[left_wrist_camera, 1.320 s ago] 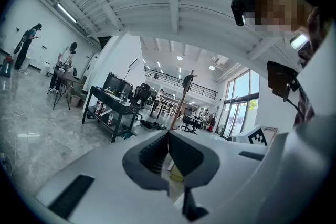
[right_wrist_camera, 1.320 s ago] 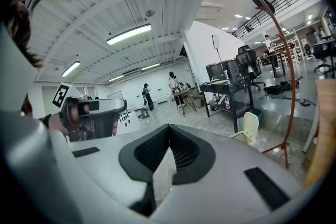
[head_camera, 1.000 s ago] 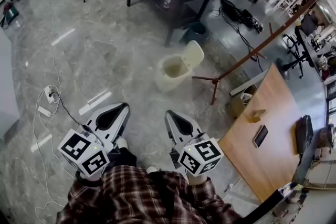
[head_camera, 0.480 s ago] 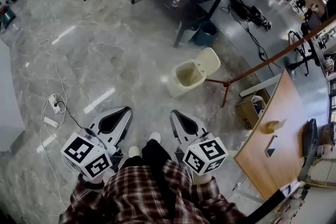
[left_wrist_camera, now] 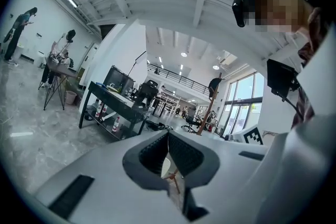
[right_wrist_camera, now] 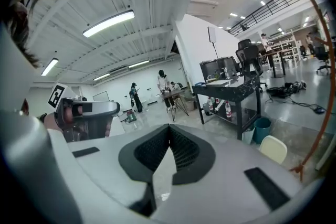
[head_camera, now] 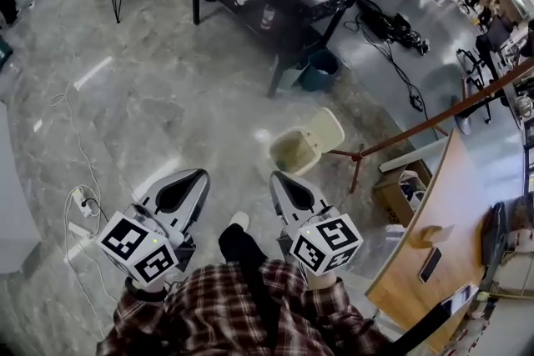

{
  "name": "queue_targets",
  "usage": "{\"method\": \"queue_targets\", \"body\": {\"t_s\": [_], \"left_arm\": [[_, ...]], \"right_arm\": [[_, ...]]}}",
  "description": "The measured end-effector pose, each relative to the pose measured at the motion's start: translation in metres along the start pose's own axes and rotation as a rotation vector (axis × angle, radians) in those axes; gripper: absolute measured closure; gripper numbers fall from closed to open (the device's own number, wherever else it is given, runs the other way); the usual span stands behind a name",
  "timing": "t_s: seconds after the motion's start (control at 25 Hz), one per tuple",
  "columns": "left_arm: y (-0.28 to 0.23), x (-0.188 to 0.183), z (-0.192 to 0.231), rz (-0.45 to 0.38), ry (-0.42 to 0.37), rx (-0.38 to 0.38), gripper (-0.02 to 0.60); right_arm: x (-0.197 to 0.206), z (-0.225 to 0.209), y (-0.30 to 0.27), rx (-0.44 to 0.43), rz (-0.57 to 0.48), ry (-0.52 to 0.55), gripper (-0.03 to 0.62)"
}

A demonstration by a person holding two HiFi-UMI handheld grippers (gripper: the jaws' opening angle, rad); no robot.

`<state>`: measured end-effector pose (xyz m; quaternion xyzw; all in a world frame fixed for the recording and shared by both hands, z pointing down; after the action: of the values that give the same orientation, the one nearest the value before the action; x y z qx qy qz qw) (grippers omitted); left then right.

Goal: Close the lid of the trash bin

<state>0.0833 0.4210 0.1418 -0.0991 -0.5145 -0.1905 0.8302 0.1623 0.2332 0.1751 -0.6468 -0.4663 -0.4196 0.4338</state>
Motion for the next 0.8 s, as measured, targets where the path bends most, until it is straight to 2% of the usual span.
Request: {"method": "queue_targets", "body": {"t_s": [0.24,0.56,0.8], "left_arm": [[-0.098,-0.025,0.008,-0.006,-0.028,0.070,0.569],[-0.198,-0.013,0.013,0.087,-0.011,0.203,0.569],[-0.275,0.000,0.034,0.189,0.024,0.349,0.569]], "right_arm": [[-0.043,-0.081,-0.021,0.071,-0.042,0.003,0.581],[-0.046,-0.157,-0.010,0.249,-0.044,-0.057,0.581],[-0.044,-0.200,-0.021,0.419,-0.051,-0.108,0.580]]}}
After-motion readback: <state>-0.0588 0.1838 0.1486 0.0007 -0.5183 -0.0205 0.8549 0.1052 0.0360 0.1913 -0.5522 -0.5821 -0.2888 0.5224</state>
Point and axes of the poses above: the fingertips, and each gripper's own axes: y backward along the fingers, z to its left, x out of its underside, the point moved 6 cm from there along y, backward along the fingers, and after that the axes turned 9 degrees about -z, right-handed, at the moved point
